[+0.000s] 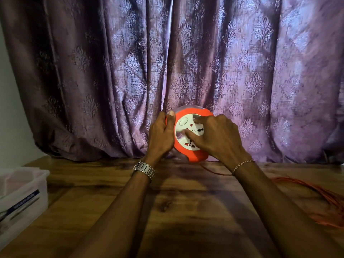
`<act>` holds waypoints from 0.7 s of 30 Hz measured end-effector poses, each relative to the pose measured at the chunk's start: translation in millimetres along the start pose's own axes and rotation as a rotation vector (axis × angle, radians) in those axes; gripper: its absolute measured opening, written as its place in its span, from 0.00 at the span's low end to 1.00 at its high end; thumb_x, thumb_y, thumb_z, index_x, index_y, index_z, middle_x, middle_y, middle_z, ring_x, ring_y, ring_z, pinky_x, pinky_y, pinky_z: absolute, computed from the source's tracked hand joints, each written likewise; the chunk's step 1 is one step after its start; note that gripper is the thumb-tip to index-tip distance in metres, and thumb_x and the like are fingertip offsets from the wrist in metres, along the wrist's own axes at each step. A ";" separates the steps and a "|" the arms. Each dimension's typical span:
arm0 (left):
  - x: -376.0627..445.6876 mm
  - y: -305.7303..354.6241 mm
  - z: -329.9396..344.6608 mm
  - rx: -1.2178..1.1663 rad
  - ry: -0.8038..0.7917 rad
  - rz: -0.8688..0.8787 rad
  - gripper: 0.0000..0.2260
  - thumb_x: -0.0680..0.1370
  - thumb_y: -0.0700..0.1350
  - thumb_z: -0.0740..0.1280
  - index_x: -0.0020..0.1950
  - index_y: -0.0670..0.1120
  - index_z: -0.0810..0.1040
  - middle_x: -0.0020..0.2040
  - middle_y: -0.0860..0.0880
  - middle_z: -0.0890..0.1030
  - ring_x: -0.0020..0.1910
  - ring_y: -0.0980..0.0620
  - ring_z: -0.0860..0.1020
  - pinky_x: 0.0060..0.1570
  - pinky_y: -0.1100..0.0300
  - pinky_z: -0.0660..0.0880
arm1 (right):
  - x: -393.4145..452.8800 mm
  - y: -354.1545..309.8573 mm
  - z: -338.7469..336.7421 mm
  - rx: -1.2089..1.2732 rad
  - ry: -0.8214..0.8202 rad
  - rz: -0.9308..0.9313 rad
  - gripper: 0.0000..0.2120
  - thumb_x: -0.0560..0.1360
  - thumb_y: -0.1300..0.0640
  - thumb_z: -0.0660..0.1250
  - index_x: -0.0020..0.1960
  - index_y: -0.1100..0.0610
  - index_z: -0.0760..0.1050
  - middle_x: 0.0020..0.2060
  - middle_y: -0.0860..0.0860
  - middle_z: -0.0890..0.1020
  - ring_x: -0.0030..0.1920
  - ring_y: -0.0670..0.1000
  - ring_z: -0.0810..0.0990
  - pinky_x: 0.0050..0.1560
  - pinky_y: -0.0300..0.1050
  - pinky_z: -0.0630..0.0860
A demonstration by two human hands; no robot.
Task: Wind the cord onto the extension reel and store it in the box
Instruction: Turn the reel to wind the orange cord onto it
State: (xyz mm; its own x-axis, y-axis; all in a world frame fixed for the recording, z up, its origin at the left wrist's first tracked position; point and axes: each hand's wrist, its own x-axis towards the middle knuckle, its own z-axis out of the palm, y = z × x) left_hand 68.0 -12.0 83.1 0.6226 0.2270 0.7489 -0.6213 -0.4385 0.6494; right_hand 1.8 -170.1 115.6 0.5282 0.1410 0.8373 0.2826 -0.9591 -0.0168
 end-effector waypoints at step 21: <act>2.3 1.4 -1.1 -0.002 0.004 0.012 0.18 0.84 0.59 0.56 0.38 0.53 0.65 0.36 0.53 0.75 0.36 0.53 0.72 0.39 0.54 0.62 | 1.3 3.5 -11.1 -0.100 -0.227 -0.227 0.27 0.68 0.52 0.67 0.63 0.30 0.70 0.54 0.50 0.75 0.54 0.56 0.77 0.43 0.50 0.74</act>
State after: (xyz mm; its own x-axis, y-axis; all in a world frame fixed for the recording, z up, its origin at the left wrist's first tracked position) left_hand 68.0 -11.1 85.8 0.6131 0.2247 0.7574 -0.6299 -0.4395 0.6403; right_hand -5.5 -176.0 122.7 0.6292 0.3939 0.6701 0.3390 -0.9148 0.2194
